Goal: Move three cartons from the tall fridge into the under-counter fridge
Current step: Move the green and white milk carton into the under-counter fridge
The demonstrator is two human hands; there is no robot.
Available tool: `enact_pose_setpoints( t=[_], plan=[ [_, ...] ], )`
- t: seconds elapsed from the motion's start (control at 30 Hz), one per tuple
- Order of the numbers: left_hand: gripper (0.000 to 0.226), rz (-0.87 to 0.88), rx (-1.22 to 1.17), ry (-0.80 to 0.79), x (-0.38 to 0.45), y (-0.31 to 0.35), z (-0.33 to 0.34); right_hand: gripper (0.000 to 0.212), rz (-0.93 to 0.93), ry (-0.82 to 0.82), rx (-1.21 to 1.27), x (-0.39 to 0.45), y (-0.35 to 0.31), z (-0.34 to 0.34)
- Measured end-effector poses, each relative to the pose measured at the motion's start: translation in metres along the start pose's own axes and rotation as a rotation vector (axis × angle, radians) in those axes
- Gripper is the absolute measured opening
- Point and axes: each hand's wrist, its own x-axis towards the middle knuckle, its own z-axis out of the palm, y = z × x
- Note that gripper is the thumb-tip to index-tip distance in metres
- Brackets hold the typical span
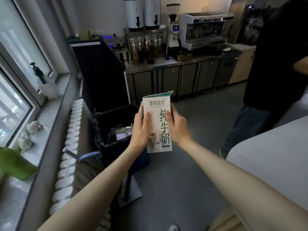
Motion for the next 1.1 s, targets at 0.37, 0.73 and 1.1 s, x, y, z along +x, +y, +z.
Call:
enact_pose_setpoints(
  t=[0.37,0.73,1.1],
  plan=[
    [0.042,0.019,0.022,-0.001,0.151,-0.039,0.038,0.061,0.013,-0.007,0.030,0.148,0.065,0.005],
    [0.049,-0.074,0.065,-0.047,0.281,-0.096,0.077,0.062,0.062,0.022,-0.017,0.263,0.132,0.007],
    [0.055,-0.066,-0.042,-0.131,0.439,-0.144,0.112,0.063,0.151,0.076,-0.099,0.400,0.179,0.006]
  ],
)
